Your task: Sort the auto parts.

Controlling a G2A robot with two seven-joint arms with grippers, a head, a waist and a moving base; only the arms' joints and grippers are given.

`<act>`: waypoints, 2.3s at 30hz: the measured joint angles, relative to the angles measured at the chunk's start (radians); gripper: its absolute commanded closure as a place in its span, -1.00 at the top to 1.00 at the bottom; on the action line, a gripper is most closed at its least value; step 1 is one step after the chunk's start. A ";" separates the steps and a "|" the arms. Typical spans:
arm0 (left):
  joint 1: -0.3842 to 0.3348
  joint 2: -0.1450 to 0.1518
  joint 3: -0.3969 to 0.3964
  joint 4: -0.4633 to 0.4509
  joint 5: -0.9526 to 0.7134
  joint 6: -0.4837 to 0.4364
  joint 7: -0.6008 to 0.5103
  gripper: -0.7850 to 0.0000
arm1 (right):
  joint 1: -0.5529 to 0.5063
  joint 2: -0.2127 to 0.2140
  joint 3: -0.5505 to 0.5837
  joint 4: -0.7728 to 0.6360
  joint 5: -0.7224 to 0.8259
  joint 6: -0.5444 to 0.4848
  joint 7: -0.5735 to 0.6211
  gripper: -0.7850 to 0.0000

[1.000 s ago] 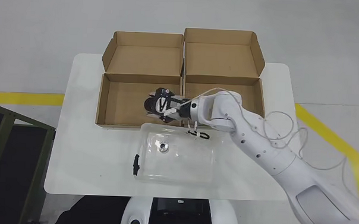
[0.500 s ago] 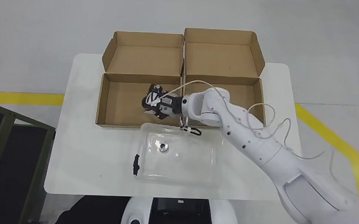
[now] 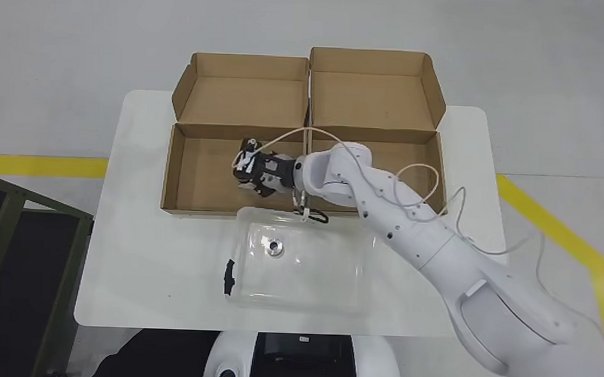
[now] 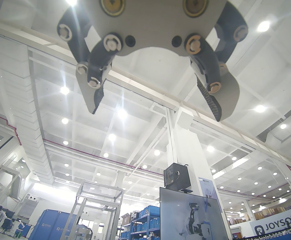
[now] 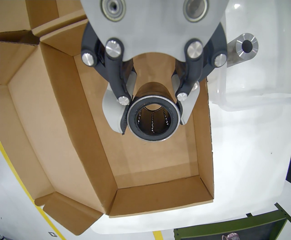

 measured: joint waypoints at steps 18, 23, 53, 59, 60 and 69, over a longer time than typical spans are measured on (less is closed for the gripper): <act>0.000 0.000 0.000 0.000 0.000 0.000 0.000 1.00 | 0.035 -0.095 -0.025 0.172 -0.027 -0.011 -0.015 -0.98; 0.000 0.000 0.000 0.000 0.000 0.000 0.000 1.00 | 0.037 -0.113 -0.025 0.210 -0.041 -0.021 -0.028 -0.71; 0.000 0.000 0.000 0.000 0.000 0.000 0.000 1.00 | -0.116 0.005 0.193 -0.217 -0.178 -0.148 0.055 1.00; 0.000 0.000 0.000 0.000 0.000 0.000 0.000 1.00 | -0.285 0.079 0.320 -0.515 -0.214 -0.192 0.189 1.00; 0.000 0.000 0.000 0.000 0.000 0.000 0.000 1.00 | -0.312 0.089 0.338 -0.555 -0.218 -0.200 0.207 1.00; 0.000 0.000 0.000 0.000 0.000 0.000 0.000 1.00 | -0.516 0.154 0.470 -0.794 -0.247 -0.286 0.298 1.00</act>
